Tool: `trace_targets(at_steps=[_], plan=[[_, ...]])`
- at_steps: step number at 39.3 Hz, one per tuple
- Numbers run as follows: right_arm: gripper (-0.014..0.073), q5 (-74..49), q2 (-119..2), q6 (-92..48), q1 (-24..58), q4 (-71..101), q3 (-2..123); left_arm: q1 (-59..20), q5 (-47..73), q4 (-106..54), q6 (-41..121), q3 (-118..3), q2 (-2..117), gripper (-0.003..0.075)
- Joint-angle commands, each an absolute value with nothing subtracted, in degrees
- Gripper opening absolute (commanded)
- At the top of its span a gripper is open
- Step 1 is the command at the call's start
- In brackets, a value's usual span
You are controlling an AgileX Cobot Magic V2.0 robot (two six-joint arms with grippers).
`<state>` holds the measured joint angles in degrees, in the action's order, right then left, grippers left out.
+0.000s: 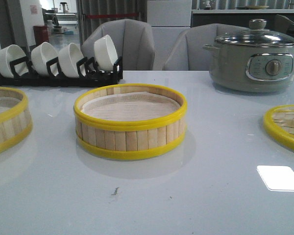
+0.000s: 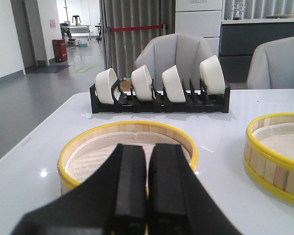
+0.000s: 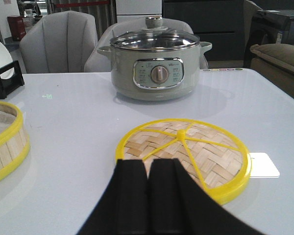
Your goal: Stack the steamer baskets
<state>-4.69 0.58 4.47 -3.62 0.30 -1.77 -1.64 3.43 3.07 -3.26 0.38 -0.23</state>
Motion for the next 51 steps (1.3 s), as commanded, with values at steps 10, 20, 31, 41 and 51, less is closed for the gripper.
trace_targets(at_steps=[10, 20, 31, 41, 51], plan=[[0.0068, 0.0, 1.77, 4.53, -3.52, 0.35, -0.9, -2.9, -1.57, 5.21, -3.44, -0.19, -0.74, 0.0109], [0.0068, 0.0, 1.77, 4.53, -3.52, 0.35, -0.9, -7.59, 0.34, 4.48, -4.2, -14.21, 15.01, 0.0109], [0.0068, 0.0, 1.77, 4.53, -3.52, 0.35, -0.9, -7.85, 25.13, 4.82, -4.2, -50.5, 44.17, 0.0109], [0.0068, 0.0, 1.77, 4.53, -3.52, 0.35, -0.9, -7.85, 39.35, 5.67, -4.2, -70.41, 57.21, 0.0109], [0.0068, 0.0, 1.77, 4.53, -3.52, 0.35, -0.9, -7.85, 38.53, 6.89, -3.47, -71.58, 58.21, 0.0109]])
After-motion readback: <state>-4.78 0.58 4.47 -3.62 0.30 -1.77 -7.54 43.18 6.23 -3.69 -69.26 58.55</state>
